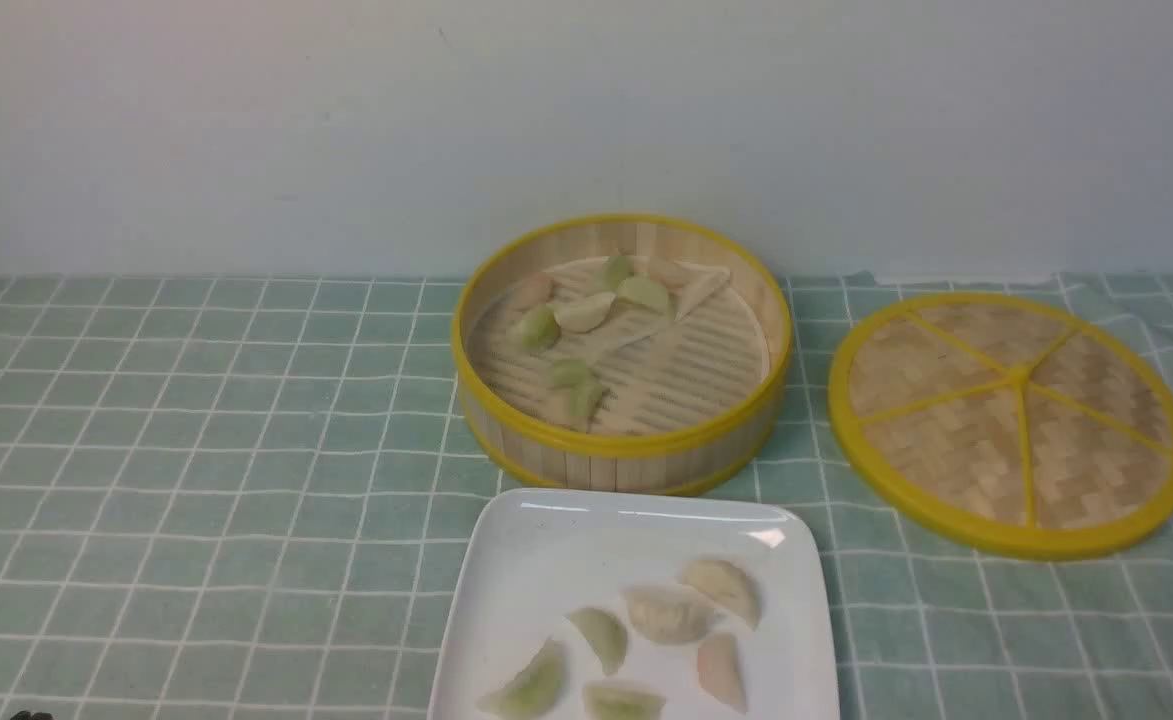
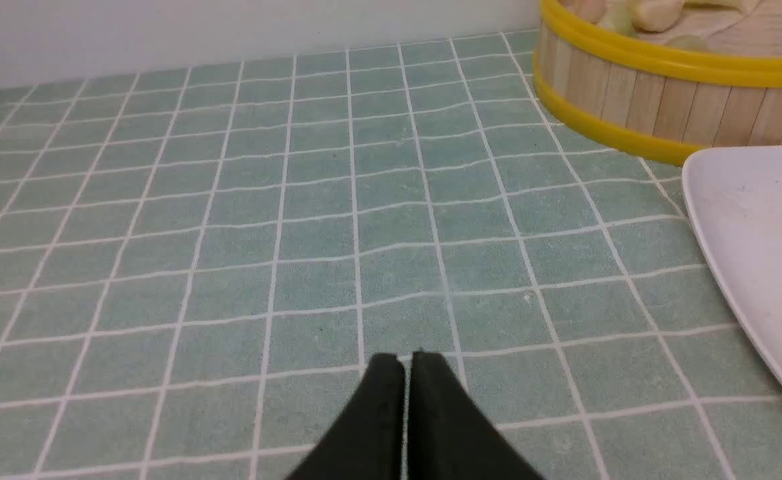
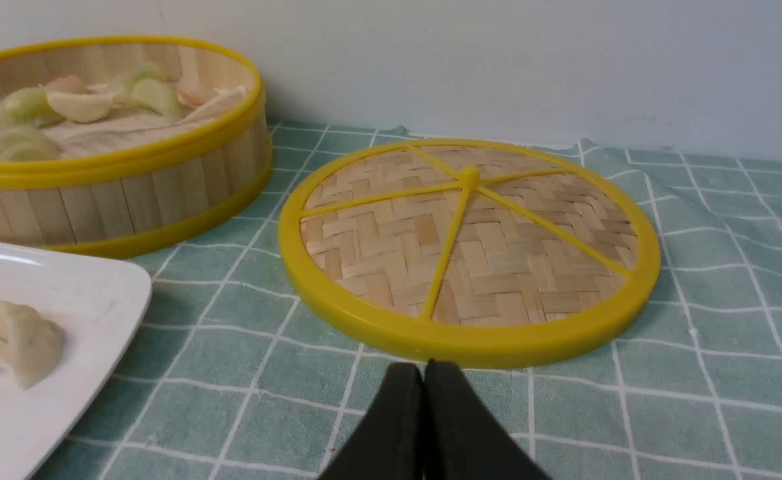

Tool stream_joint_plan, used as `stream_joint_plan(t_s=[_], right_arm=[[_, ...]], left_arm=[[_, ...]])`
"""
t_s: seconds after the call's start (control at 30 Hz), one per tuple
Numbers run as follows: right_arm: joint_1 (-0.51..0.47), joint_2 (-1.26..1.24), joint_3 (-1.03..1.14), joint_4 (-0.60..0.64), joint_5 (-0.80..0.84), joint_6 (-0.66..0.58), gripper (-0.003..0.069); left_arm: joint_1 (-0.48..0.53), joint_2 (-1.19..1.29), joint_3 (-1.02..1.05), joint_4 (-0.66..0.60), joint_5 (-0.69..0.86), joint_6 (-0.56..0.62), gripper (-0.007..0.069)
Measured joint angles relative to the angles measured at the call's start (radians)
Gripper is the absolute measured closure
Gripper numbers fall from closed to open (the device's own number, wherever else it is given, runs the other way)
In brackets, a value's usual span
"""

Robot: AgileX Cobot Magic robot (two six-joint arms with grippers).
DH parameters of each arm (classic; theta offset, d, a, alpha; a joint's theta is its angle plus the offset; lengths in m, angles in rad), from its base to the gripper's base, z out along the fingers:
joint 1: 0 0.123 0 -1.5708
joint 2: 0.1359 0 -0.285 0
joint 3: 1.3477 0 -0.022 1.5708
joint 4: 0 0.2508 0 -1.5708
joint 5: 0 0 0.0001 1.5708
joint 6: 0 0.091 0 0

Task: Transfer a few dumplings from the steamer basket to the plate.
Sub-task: Use the left arm to grab a dumpling from the steamer

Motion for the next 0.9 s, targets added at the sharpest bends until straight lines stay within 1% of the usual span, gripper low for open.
stream_joint_plan(t_s=[0.9], right_arm=[[0.000, 0.000, 0.000, 0.000, 0.000, 0.000, 0.0672]], left_arm=[[0.000, 0.000, 0.000, 0.019, 0.000, 0.000, 0.0631]])
